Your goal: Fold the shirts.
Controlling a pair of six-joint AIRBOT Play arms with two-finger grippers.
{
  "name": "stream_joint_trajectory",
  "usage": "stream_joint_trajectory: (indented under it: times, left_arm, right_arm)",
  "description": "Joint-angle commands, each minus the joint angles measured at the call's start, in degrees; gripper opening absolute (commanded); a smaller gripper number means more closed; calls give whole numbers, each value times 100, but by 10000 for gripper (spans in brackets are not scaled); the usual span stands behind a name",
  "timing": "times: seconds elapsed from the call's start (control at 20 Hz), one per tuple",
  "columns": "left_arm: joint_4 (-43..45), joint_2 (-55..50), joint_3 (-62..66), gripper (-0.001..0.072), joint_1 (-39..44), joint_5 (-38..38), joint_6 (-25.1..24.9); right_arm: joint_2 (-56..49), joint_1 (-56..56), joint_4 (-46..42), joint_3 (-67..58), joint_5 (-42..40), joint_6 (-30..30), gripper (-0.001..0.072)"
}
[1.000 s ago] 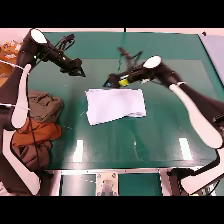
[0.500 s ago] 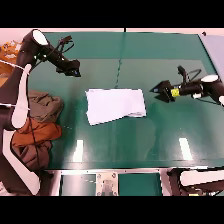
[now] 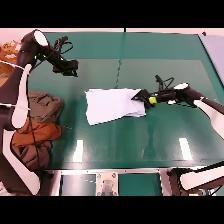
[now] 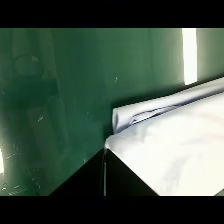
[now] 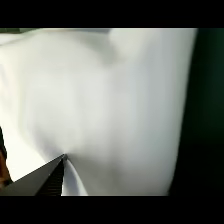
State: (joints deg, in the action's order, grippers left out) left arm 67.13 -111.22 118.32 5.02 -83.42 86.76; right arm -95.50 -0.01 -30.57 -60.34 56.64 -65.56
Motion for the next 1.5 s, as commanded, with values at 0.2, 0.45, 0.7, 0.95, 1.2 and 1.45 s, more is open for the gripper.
stream_joint_trajectory:
  times: [0.2, 0.45, 0.7, 0.95, 1.2, 1.45]
  left_arm:
    - [39, 2, 7, 26, -2, -164, 26]
    - [39, 2, 7, 26, -2, -313, 17]
    - [37, 2, 7, 26, -2, -243, -24]
    - [35, 2, 7, 26, -2, -98, -24]
    - [11, 2, 7, 26, -2, 4, -24]
    - [2, 2, 7, 26, -2, 2, -68]
  right_arm:
    - [-61, 275, 205, -704, 221, -87, 19]
    - [857, -1440, -256, -1027, 627, -393, 17]
    - [1989, -4496, -1891, -977, 975, -1172, 17]
    - [2201, -7309, -1989, -417, 970, -1180, 17]
    - [2033, -8214, -2597, 984, 507, -1178, 17]
    - [2065, -8212, -3123, 1587, 387, -1528, 19]
